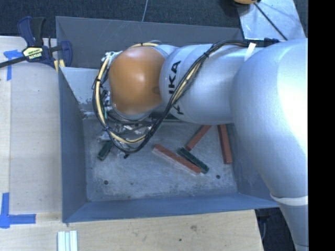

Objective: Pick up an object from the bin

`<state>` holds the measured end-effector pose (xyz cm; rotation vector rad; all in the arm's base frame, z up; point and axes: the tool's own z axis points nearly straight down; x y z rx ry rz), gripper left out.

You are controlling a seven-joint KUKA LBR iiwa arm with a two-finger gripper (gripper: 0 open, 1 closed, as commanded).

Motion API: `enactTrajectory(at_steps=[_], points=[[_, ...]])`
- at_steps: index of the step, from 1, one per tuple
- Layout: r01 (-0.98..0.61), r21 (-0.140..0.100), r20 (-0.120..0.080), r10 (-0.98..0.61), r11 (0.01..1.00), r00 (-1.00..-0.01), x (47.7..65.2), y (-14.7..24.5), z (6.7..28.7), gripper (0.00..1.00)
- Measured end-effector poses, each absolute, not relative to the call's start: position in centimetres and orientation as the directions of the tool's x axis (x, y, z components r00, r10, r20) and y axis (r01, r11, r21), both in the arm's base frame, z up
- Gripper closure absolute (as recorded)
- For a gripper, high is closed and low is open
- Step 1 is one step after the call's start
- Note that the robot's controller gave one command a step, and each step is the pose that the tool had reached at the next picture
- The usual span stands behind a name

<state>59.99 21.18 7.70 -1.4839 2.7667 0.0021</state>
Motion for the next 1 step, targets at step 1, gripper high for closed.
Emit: enactTrajectory(at_steps=[1], points=[[-0.834,-0.001,-0.003,-0.834,0.551,-0.551,57.29,21.48,20.95,1.0]])
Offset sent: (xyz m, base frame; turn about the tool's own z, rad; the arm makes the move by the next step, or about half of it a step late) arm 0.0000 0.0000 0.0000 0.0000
